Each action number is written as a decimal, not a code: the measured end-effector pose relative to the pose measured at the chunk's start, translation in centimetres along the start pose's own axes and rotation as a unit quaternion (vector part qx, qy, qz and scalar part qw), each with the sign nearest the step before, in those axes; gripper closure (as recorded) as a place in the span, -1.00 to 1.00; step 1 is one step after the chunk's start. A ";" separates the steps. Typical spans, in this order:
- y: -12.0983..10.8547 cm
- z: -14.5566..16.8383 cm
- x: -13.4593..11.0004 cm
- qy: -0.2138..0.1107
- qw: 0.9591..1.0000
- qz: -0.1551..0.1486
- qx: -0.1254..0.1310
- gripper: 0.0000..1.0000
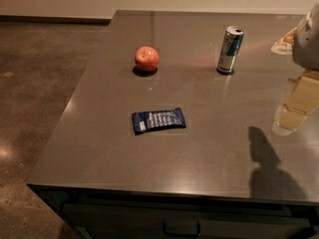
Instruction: Pick rxbar blueberry
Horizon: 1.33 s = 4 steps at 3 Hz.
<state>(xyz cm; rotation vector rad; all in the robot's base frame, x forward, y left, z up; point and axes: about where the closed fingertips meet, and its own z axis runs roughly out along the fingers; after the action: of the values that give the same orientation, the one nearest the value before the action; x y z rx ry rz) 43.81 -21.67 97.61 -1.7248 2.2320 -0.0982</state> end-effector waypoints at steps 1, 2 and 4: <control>-0.1 0.2 -0.8 -0.002 1.000 -0.007 0.004 -1.00; -0.5 1.7 -2.7 -0.009 1.000 -0.019 -0.002 -1.00; -1.1 6.5 -7.0 -0.015 0.998 -0.047 -0.038 -1.00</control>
Offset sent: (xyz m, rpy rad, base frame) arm 0.0314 0.0507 -0.0287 0.0193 0.0238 0.0791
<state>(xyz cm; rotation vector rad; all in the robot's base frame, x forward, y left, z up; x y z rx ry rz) 48.28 -14.40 93.16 -1.8583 2.1601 -0.0101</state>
